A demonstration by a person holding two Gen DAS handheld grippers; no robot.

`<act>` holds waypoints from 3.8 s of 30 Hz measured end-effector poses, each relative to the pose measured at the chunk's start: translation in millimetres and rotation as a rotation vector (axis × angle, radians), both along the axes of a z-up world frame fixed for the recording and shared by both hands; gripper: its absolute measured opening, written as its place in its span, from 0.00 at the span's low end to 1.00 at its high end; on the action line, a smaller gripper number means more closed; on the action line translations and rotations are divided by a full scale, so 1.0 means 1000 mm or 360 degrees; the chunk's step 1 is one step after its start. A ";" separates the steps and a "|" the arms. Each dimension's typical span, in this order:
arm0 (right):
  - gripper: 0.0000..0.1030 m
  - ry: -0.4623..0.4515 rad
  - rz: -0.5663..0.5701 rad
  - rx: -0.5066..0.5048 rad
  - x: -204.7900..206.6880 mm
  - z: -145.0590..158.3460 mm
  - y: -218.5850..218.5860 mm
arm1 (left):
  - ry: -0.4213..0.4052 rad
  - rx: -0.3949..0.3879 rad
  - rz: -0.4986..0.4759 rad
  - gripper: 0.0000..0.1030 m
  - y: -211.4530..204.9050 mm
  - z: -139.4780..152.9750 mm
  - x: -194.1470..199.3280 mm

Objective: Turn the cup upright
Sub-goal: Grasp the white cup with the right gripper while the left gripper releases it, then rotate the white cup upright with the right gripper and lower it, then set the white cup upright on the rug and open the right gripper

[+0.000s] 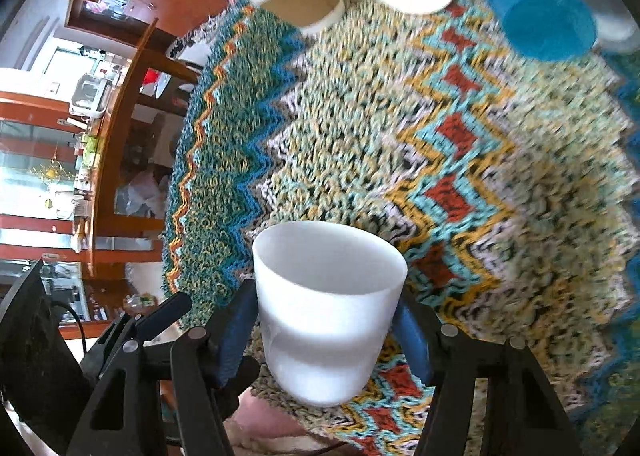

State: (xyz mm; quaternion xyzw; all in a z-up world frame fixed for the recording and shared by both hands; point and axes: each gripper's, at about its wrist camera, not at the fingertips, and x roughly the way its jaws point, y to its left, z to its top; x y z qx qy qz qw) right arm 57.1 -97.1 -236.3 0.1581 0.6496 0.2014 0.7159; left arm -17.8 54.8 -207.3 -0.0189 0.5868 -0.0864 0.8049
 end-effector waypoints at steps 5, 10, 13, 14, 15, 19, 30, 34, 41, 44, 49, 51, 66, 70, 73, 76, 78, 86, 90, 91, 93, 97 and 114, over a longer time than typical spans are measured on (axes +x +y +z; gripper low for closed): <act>0.64 -0.0205 -0.0050 -0.0100 -0.006 0.023 -0.019 | -0.0023 0.0005 -0.0039 0.89 -0.011 0.005 0.001; 0.63 -0.0368 -0.0161 -0.0169 -0.011 0.039 -0.051 | -0.0063 0.0015 -0.0082 0.89 -0.025 0.010 0.006; 0.63 -0.0471 -0.0241 -0.0265 -0.014 0.042 -0.067 | -0.0090 0.0013 -0.0080 0.89 -0.033 0.012 0.012; 0.64 -0.0498 -0.0265 -0.0296 -0.015 0.041 -0.071 | -0.0098 0.0012 -0.0075 0.89 -0.034 0.013 0.015; 0.63 -0.0525 -0.0288 -0.0323 -0.015 0.040 -0.075 | -0.0106 0.0014 -0.0067 0.89 -0.036 0.014 0.017; 0.63 -0.0686 -0.0386 -0.0440 -0.020 0.034 -0.084 | -0.0132 0.0016 -0.0027 0.89 -0.038 0.013 0.023; 0.64 -0.0905 -0.0370 -0.0526 -0.032 0.015 -0.077 | -0.0124 0.0005 0.0004 0.89 -0.041 0.009 0.020; 0.64 -0.0971 -0.0321 -0.0575 -0.042 0.015 -0.069 | -0.0141 0.0015 0.0000 0.89 -0.043 0.011 0.019; 0.64 -0.0964 -0.0289 -0.0585 -0.055 0.015 -0.068 | -0.0176 0.0020 0.0008 0.89 -0.043 0.017 0.015; 0.64 -0.0959 -0.0270 -0.0606 -0.058 0.016 -0.066 | -0.0182 0.0020 0.0011 0.89 -0.043 0.019 0.012; 0.72 -0.0928 -0.0247 -0.0598 -0.064 0.014 -0.064 | -0.0198 0.0019 0.0014 0.89 -0.043 0.023 0.010; 0.75 -0.0931 -0.0260 -0.0592 -0.066 0.015 -0.065 | -0.0209 0.0019 0.0016 0.89 -0.043 0.025 0.009; 0.78 -0.1004 -0.0295 -0.0564 -0.088 0.041 -0.069 | -0.0284 0.0027 0.0001 0.89 -0.047 0.041 -0.003; 0.78 -0.1044 -0.0310 -0.0572 -0.094 0.053 -0.071 | -0.0315 0.0035 0.0008 0.89 -0.048 0.046 -0.007; 0.78 -0.1064 -0.0316 -0.0580 -0.097 0.062 -0.072 | -0.0321 0.0032 0.0013 0.89 -0.048 0.049 -0.009; 0.78 -0.1070 -0.0324 -0.0591 -0.099 0.068 -0.072 | -0.0323 0.0044 0.0015 0.89 -0.048 0.052 -0.011; 0.78 -0.1054 -0.0333 -0.0619 -0.099 0.072 -0.072 | -0.0319 0.0054 0.0017 0.89 -0.048 0.055 -0.013; 0.78 -0.0966 -0.0386 -0.0649 -0.099 0.094 -0.078 | -0.0372 0.0034 0.0028 0.89 -0.046 0.079 -0.019; 0.78 -0.0869 -0.0445 -0.0583 -0.096 0.111 -0.086 | -0.0395 0.0045 0.0018 0.89 -0.048 0.091 -0.019; 0.78 -0.0854 -0.0454 -0.0572 -0.095 0.114 -0.087 | -0.0401 0.0041 0.0015 0.89 -0.048 0.095 -0.019; 0.78 -0.0838 -0.0471 -0.0566 -0.095 0.122 -0.088 | -0.0413 0.0045 0.0014 0.89 -0.047 0.103 -0.018; 0.78 -0.0840 -0.0471 -0.0579 -0.098 0.141 -0.085 | -0.0442 0.0082 0.0029 0.89 -0.046 0.117 -0.017; 0.78 -0.0947 -0.0468 -0.0586 -0.098 0.193 -0.078 | -0.0475 0.0089 0.0114 0.89 -0.042 0.155 -0.007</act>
